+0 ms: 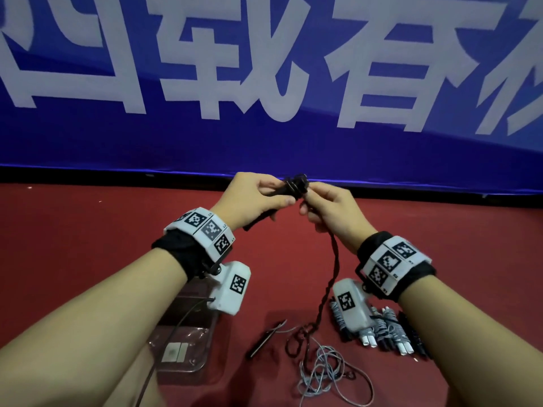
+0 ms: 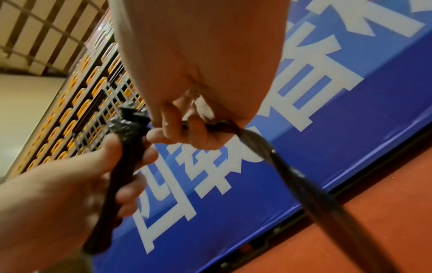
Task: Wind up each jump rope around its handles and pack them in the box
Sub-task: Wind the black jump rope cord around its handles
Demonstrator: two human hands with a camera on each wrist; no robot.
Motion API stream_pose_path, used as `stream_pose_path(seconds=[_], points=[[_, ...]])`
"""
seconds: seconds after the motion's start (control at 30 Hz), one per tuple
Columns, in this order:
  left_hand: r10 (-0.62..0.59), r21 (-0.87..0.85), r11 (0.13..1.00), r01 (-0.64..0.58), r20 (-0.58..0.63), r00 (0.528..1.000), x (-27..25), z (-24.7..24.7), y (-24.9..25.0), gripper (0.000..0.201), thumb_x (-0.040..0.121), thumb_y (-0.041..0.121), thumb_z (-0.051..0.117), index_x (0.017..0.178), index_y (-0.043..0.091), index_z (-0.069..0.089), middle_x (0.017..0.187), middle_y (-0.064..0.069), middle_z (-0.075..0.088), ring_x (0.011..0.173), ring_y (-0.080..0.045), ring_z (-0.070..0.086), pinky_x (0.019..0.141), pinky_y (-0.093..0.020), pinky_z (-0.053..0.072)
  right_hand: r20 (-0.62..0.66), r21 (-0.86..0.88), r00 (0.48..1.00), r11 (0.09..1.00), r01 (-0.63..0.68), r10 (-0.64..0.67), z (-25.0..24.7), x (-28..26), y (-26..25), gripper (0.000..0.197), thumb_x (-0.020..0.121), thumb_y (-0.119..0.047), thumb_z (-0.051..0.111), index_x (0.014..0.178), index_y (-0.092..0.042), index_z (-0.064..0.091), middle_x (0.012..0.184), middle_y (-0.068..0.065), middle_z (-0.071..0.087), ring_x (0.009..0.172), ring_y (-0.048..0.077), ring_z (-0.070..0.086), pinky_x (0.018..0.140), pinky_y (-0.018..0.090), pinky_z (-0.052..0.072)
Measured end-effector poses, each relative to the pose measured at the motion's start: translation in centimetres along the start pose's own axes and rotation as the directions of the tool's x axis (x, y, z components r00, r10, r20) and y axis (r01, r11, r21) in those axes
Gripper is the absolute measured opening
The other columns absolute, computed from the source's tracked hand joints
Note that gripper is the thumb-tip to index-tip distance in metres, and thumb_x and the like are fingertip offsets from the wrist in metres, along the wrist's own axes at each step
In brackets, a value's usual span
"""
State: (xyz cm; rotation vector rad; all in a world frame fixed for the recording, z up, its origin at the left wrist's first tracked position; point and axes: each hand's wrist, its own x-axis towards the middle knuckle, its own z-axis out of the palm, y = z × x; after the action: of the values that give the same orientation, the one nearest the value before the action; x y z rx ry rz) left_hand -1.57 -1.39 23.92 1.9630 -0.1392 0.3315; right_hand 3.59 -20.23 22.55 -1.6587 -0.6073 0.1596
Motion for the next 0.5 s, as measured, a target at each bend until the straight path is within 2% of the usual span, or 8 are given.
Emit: stream_pose_path(seconds=[0.1,0.13,0.2,0.27,0.33,0.43,0.47,0.5], points=[[-0.082,-0.023,0.997,0.080,-0.113,0.990,0.4,0.1,-1.0,0.019,0.083,0.017,0.084,0.099,0.011,0.077,0.081,-0.008,0.078,0.059,-0.018,0.068,0.074,-0.031,0.056,0.073,-0.020,0.996,0.998,-0.058,0.059,1.2,-0.3,0.3,0.030,0.109,-0.020,0.042,0.132,-0.021,0.062,0.073,0.009,0.067,0.044,0.014,0.040,0.044,0.022,0.027],[-0.108,-0.018,0.994,0.106,-0.132,0.985,0.6,0.2,-1.2,0.018,0.082,0.019,0.085,0.097,0.012,0.077,0.080,-0.006,0.078,0.058,-0.017,0.068,0.074,-0.032,0.056,0.072,-0.036,0.995,0.997,-0.073,0.076,1.5,-0.3,0.3,0.032,0.110,-0.019,0.040,0.134,-0.019,0.060,0.073,0.010,0.067,0.043,0.014,0.040,0.042,0.021,0.027],[-0.152,-0.009,0.988,0.153,-0.187,0.970,0.9,0.2,-1.6,0.018,0.080,0.021,0.087,0.092,0.016,0.074,0.078,-0.004,0.078,0.057,-0.017,0.069,0.073,-0.032,0.056,0.049,-0.125,0.994,0.988,-0.090,0.097,1.8,-0.2,0.3,0.029,0.109,-0.018,0.040,0.124,-0.014,0.064,0.074,0.009,0.071,0.043,0.013,0.040,0.042,0.022,0.029],[-0.198,-0.040,0.980,0.195,-0.287,0.937,1.2,0.1,-1.9,0.033,0.077,0.022,0.090,0.095,0.019,0.063,0.082,-0.004,0.078,0.056,-0.019,0.070,0.072,-0.035,0.058,0.056,-0.238,0.993,0.967,-0.091,0.107,2.0,-0.5,0.4,0.026,0.106,-0.019,0.044,0.107,-0.012,0.068,0.076,0.004,0.075,0.045,0.012,0.042,0.043,0.023,0.033],[-0.204,-0.010,0.977,0.213,-0.331,0.921,1.2,-0.1,-2.0,0.046,0.075,0.027,0.091,0.101,0.022,0.053,0.085,0.001,0.078,0.058,-0.018,0.072,0.074,-0.038,0.058,0.074,-0.346,0.994,0.937,-0.053,0.084,2.1,-1.0,0.6,0.027,0.104,-0.023,0.047,0.098,-0.016,0.072,0.071,0.000,0.074,0.045,0.008,0.044,0.048,0.022,0.037],[-0.100,0.169,0.974,0.151,-0.279,0.955,0.8,0.0,-2.1,0.052,0.080,0.034,0.085,0.122,0.035,0.054,0.074,0.014,0.076,0.060,-0.014,0.072,0.074,-0.040,0.057,0.084,-0.399,0.994,0.916,-0.028,0.067,2.0,-1.3,0.6,0.028,0.104,-0.032,0.051,0.092,-0.021,0.074,0.062,-0.003,0.068,0.047,0.005,0.045,0.055,0.023,0.039],[-0.073,0.197,0.972,0.127,-0.258,0.963,0.7,0.0,-2.1,0.051,0.082,0.034,0.084,0.124,0.042,0.056,0.072,0.016,0.075,0.059,-0.014,0.072,0.075,-0.041,0.059,0.086,-0.391,0.994,0.920,-0.031,0.070,1.9,-1.3,0.5,0.028,0.103,-0.034,0.052,0.092,-0.021,0.074,0.061,-0.003,0.067,0.048,0.006,0.046,0.056,0.025,0.039],[-0.060,0.215,0.970,0.116,-0.250,0.966,0.6,0.0,-2.0,0.044,0.082,0.034,0.084,0.119,0.044,0.061,0.071,0.016,0.074,0.058,-0.014,0.072,0.075,-0.043,0.060,0.091,-0.395,0.993,0.918,-0.029,0.070,1.8,-1.4,0.4,0.028,0.102,-0.035,0.053,0.091,-0.021,0.074,0.061,-0.003,0.067,0.050,0.007,0.046,0.057,0.026,0.040]])
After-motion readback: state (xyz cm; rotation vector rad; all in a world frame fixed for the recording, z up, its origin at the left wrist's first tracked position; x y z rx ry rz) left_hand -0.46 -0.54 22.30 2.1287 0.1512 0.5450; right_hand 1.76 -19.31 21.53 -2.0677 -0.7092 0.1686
